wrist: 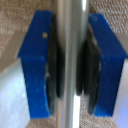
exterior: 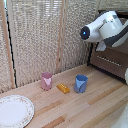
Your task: Kindly get your arm to the topmost drawer handle. Get a good grip on it, then softly pull to open it.
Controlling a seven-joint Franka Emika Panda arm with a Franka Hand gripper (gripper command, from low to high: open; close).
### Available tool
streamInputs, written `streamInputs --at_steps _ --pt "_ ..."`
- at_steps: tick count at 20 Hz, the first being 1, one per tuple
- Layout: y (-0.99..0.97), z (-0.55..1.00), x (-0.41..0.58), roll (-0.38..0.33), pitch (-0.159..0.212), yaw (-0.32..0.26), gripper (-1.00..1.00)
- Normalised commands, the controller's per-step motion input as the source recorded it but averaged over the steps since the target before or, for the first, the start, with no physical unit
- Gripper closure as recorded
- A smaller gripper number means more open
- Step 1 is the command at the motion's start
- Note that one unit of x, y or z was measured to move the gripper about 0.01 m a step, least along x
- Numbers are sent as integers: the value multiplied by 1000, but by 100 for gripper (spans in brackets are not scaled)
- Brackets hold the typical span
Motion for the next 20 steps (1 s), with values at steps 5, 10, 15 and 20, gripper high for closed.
streamInputs --at_steps 5,10,15,20 --pt "547 -38 128 0 0 -218 100" --pt "218 0 345 -3 23 -120 -100" --pt "71 28 190 -14 30 -14 -100" --pt "-16 310 18 15 13 -77 -100"
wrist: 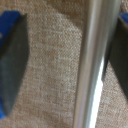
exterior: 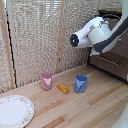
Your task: Kindly get your arm to the topmost drawer handle. Get a good grip on it, then softly pull to open it.
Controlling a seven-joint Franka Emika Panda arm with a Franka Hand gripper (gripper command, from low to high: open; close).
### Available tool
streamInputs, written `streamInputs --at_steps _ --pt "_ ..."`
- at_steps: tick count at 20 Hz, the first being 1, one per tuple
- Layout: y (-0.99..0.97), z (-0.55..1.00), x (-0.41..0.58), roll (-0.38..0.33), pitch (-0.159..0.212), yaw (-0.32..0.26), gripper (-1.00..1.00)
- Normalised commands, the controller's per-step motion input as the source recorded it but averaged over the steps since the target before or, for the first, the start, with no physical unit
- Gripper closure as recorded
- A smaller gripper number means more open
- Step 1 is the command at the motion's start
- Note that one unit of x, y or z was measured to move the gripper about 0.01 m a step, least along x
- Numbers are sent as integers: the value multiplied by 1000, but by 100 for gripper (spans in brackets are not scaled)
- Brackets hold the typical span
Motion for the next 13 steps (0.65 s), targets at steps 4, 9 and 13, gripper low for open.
streamInputs --at_steps 4,9,13 --pt "162 214 11 23 1 -122 -100" --pt "536 6 43 6 0 -135 -100" --pt "544 0 37 45 29 -112 -100"
